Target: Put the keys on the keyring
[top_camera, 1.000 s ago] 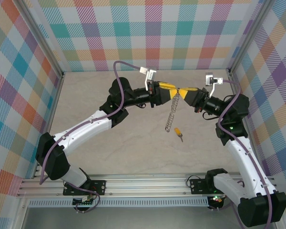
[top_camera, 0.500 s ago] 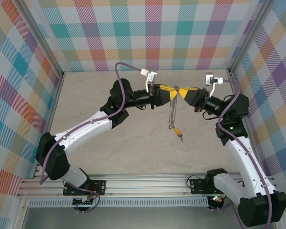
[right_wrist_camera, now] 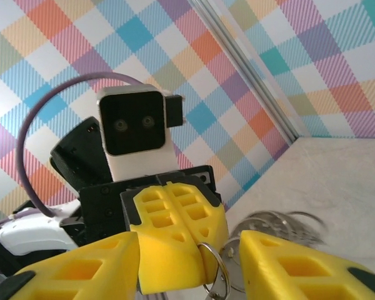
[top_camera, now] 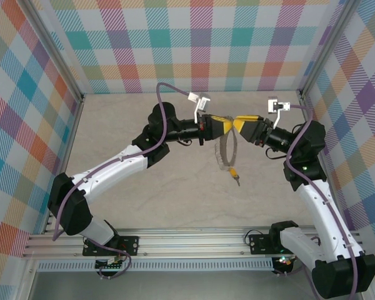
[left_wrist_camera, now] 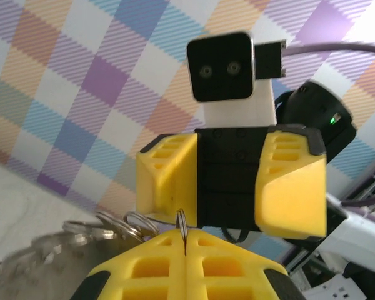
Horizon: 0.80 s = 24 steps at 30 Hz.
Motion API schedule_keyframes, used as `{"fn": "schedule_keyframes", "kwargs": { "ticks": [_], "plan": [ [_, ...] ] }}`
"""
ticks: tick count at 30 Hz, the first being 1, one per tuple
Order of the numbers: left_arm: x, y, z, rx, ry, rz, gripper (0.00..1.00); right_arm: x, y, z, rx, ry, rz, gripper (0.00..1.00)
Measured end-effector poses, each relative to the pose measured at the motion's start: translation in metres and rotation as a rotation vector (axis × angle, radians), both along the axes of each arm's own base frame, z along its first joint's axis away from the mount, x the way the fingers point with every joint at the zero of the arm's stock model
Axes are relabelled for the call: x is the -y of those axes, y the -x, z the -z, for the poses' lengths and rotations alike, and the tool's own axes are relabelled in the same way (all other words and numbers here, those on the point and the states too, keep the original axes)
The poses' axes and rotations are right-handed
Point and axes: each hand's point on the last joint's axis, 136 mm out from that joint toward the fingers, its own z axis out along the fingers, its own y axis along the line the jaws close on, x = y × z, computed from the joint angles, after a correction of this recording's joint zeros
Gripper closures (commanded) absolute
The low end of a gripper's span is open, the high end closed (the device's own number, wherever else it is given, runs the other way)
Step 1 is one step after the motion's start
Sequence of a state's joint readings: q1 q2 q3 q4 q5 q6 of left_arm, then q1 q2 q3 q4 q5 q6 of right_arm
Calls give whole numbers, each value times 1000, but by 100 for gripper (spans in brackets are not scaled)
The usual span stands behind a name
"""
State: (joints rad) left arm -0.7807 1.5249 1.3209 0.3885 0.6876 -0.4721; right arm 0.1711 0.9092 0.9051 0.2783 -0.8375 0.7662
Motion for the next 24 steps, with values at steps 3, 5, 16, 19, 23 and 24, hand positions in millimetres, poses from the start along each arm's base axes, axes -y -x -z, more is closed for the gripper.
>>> {"fn": "schedule_keyframes", "kwargs": {
  "ticks": [3, 5, 16, 19, 23, 24],
  "plan": [
    [1, 2, -3, 46, -43, 6, 100, 2, 8, -1, -14, 30, 7, 54],
    [0, 5, -8, 81, -68, 15, 100, 4, 15, -2, -11, 47, 11, 56],
    [-7, 30, -27, 244, -187, 128, 100, 6, 35, 8, -18, 108, -29, 65],
    [-7, 34, -23, 252, -212, 162, 100, 3, 39, 9, -19, 112, -67, 66],
    [-7, 39, -11, 234, -246, 205, 100, -1, 42, 10, -18, 112, -119, 67],
    [-7, 39, -8, 227, -255, 215, 100, -1, 43, 10, -16, 112, -131, 68]
  ]
}}
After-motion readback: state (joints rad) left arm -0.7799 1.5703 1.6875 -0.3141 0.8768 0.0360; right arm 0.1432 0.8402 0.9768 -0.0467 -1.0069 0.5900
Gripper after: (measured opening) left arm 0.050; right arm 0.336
